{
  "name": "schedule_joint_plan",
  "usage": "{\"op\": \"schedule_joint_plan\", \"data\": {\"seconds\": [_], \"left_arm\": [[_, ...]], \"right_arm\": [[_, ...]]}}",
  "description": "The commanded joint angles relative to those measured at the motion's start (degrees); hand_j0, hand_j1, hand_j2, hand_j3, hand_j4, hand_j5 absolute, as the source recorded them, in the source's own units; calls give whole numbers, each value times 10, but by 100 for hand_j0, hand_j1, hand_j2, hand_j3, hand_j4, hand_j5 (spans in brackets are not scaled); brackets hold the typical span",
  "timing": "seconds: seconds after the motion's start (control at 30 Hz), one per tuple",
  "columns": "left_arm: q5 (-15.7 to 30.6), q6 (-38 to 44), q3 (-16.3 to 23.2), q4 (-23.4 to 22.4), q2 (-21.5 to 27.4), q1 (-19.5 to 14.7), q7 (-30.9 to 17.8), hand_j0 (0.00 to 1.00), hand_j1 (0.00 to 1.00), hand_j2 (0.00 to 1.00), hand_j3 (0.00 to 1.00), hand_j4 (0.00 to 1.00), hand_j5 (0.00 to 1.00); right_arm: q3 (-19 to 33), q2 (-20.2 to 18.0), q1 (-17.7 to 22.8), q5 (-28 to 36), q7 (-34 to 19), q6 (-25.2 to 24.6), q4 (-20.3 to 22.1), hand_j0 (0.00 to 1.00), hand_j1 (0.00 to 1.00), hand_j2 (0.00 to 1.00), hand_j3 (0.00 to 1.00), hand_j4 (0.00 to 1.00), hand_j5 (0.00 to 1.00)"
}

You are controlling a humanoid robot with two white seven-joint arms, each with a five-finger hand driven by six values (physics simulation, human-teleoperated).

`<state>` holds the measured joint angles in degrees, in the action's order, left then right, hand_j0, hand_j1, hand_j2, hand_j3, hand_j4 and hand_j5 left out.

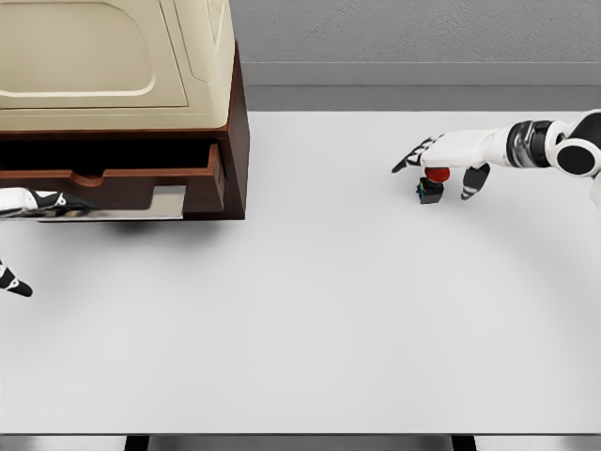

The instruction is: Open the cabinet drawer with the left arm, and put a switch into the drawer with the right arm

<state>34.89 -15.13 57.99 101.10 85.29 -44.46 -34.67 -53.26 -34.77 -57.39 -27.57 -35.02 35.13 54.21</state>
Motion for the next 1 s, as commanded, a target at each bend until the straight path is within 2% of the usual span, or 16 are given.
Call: {"op": "schedule_joint_plan", "data": {"seconds": [0.0,0.17,0.27,0.83,0.87,0.97], "left_arm": [[-3,-17,5,0,10,0,-3,100,100,100,100,100,100],[-3,-24,5,0,21,3,-3,100,100,100,100,100,100],[-3,-63,24,0,43,3,-3,100,100,100,100,100,100],[-3,-155,65,0,86,3,-3,100,100,100,100,100,100],[-3,-159,66,0,87,3,-3,100,100,100,100,100,100],[-3,-161,66,0,88,3,-3,100,100,100,100,100,100]], "right_arm": [[1,0,0,2,0,-1,0,100,100,100,100,100,100],[1,0,0,2,0,-1,0,100,100,100,100,100,100],[3,-1,0,2,0,-1,0,100,100,100,100,100,100],[3,-7,0,3,0,-1,2,100,100,100,100,100,100],[2,-7,0,3,0,-1,2,94,94,94,94,94,94],[2,-7,0,3,0,-1,2,94,94,94,94,94,94]]}}
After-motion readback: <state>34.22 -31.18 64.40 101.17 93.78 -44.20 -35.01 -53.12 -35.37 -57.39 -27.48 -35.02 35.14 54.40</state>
